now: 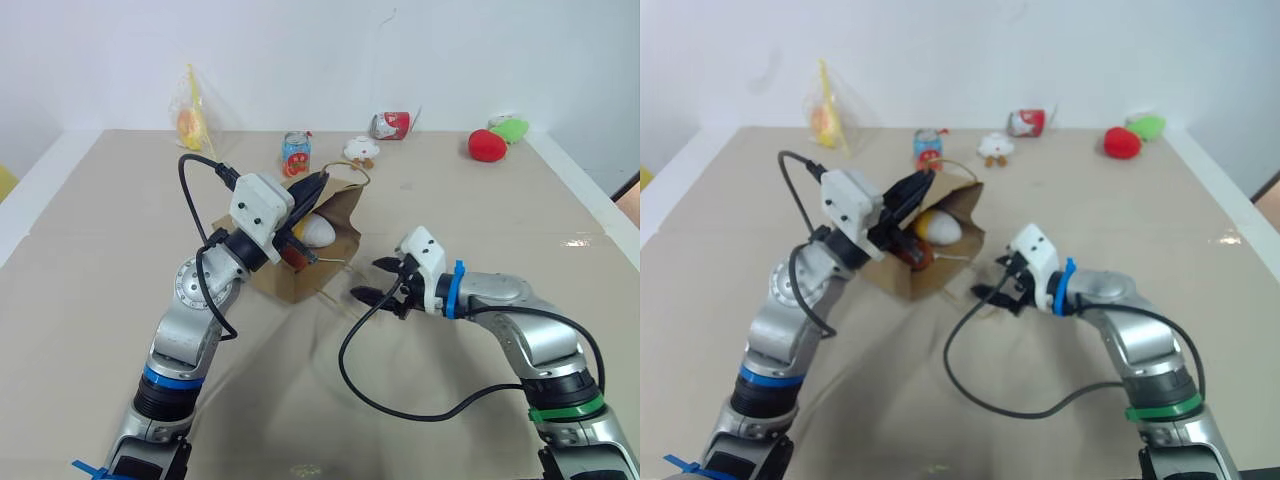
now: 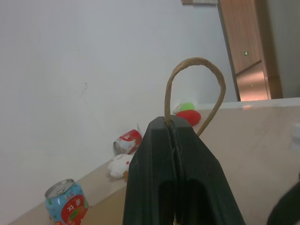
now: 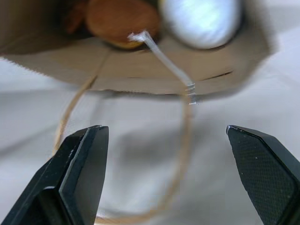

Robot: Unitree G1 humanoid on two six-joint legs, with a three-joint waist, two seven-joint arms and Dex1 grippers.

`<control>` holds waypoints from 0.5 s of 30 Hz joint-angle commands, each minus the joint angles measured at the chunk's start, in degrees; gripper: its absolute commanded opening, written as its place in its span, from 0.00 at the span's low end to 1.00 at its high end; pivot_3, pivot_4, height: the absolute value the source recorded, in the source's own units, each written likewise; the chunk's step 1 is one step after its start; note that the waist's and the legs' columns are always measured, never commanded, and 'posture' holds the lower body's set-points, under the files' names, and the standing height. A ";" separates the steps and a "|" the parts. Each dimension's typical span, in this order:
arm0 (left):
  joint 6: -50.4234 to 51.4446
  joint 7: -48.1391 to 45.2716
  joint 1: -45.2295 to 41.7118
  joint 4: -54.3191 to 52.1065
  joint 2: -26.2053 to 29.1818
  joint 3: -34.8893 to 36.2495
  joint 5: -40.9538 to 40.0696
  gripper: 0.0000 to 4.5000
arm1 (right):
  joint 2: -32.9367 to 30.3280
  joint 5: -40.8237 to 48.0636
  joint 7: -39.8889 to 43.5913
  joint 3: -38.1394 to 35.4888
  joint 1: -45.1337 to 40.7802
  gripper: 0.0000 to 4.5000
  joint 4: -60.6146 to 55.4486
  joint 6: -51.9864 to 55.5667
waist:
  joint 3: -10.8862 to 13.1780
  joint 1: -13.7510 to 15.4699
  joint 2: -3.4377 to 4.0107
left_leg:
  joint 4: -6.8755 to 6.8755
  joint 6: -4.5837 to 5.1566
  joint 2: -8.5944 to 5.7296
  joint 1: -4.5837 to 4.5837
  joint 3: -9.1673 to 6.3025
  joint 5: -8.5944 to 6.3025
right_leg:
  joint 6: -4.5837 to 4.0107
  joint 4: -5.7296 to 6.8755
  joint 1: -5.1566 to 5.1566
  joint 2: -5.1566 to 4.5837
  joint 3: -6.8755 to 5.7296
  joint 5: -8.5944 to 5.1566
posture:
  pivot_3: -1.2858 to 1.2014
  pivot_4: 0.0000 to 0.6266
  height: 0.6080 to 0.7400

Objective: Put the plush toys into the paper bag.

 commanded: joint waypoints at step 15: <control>-0.10 1.07 -0.10 -3.00 0.58 0.86 0.39 0.00 | -2.17 -2.31 2.04 -0.23 1.12 0.02 -1.48 -5.26 | 0.00 0.03 0.00 | 0.00 0.00 -0.04 -0.02 -0.01 0.00 | 0.01 -0.02 -0.01 -0.03 0.00 0.00 | 0.52 0.24 1.00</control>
